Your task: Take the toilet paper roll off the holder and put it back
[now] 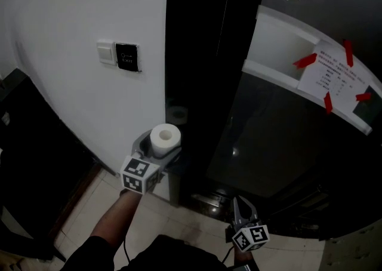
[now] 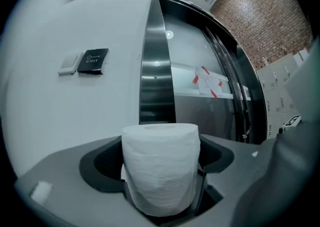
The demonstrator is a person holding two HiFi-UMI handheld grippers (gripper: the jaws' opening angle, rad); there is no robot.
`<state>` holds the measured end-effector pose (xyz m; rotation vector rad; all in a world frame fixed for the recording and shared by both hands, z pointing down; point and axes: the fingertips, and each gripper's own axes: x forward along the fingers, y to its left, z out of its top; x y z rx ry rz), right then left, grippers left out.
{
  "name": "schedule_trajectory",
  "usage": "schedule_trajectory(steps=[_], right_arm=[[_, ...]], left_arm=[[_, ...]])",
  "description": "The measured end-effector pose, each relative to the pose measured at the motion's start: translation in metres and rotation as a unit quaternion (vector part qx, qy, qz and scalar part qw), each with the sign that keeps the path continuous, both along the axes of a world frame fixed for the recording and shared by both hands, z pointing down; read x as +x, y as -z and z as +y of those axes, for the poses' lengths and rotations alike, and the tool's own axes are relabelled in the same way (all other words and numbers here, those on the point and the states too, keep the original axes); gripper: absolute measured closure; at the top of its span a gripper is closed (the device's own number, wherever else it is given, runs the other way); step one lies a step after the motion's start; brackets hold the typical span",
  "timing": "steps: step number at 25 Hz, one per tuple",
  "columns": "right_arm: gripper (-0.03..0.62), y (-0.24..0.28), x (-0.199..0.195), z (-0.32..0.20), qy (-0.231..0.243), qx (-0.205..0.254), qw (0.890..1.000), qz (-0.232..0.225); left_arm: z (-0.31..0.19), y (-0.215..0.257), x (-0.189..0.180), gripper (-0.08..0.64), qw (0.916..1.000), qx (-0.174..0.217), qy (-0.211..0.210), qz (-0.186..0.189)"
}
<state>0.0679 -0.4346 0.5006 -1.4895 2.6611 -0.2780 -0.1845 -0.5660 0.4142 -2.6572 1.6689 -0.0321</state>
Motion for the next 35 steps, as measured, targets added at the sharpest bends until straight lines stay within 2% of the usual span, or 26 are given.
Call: schedule_trajectory(steps=[7,16,20,24,28,32,33,35], right_arm=[[0.578,-0.002,0.006,-0.003,-0.009,0.002,1.0,-0.006],[0.578,-0.003,0.007,-0.003,-0.01,-0.001,1.0,-0.004],[0.578,-0.001,0.001,-0.003,-0.002,-0.001,1.0,-0.001],[0.578,0.0,-0.006,-0.003,0.003,0.001,1.0,-0.004],[0.578,0.008,-0.024,0.002,0.012,0.005,1.0,0.006],[0.578,0.005,-0.042,0.009,0.022,0.008,1.0,0.011],[0.578,0.007,-0.05,0.013,0.027,0.007,0.999,0.019],[0.578,0.012,-0.07,0.023,0.04,0.004,0.999,0.034]], left_arm=[[-0.001,-0.012,0.004,0.126,0.9996,-0.005,0.014,-0.025],[-0.001,-0.016,0.005,0.126,0.9994,0.006,0.026,-0.022],[0.002,-0.014,0.002,0.123,0.9998,0.001,0.02,-0.004],[0.012,-0.004,-0.005,0.12,0.9998,0.013,0.015,0.008],[0.031,0.001,-0.028,0.121,0.9993,0.013,0.018,0.031],[0.067,-0.007,-0.076,0.126,0.998,0.018,0.052,0.03],[0.079,-0.008,-0.09,0.143,0.9973,0.026,0.065,0.025],[0.107,-0.008,-0.12,0.281,0.9944,0.048,0.092,0.017]])
